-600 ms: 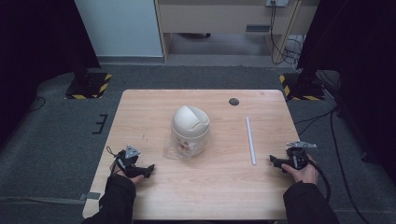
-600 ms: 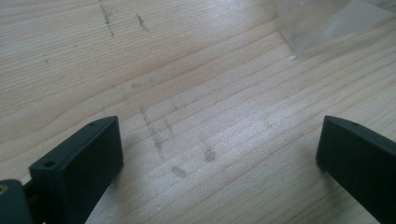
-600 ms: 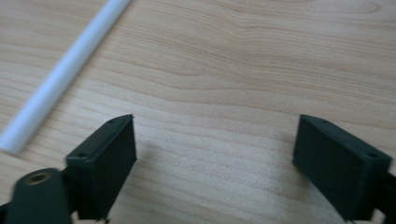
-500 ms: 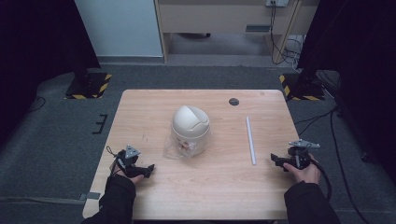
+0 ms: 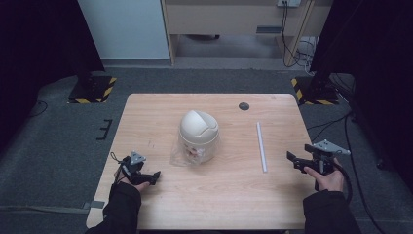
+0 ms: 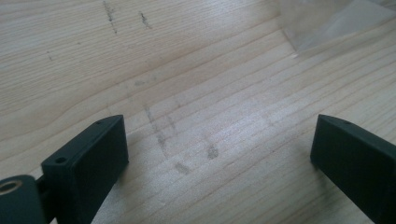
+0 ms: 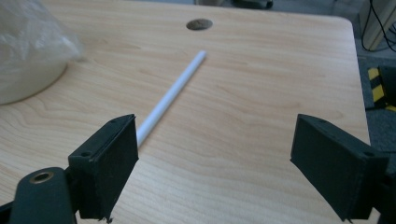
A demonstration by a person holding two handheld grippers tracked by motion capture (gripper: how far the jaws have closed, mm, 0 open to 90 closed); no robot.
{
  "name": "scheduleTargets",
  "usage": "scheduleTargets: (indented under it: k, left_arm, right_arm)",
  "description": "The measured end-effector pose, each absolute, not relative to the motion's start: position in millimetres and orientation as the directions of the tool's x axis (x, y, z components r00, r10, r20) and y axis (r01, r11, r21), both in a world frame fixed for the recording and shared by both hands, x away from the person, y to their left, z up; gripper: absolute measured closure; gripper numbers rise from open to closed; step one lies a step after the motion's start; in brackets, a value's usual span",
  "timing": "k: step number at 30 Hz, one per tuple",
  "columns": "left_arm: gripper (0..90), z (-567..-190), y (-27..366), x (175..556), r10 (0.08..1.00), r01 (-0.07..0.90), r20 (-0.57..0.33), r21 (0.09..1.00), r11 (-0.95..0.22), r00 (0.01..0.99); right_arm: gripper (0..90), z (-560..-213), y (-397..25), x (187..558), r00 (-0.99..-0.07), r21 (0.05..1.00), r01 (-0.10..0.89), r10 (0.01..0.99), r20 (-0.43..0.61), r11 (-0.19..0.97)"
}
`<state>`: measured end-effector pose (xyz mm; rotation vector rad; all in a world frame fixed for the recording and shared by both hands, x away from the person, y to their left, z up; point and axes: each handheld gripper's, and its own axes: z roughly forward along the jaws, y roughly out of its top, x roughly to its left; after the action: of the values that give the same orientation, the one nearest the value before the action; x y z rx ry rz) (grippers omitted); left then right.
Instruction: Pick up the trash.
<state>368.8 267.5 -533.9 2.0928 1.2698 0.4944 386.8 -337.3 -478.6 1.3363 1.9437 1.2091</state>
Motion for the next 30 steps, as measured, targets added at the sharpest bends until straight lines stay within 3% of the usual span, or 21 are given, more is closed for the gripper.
scheduleTargets:
  k: [30]
  left_arm:
    - [0.0,-536.5,266.1,367.9,0.888,0.638,-0.004,0.697,-0.327,0.46]
  right_arm:
    - [14.9,-378.6,-288.9,416.4,-0.612,0.965,0.24,0.789,0.065,0.107]
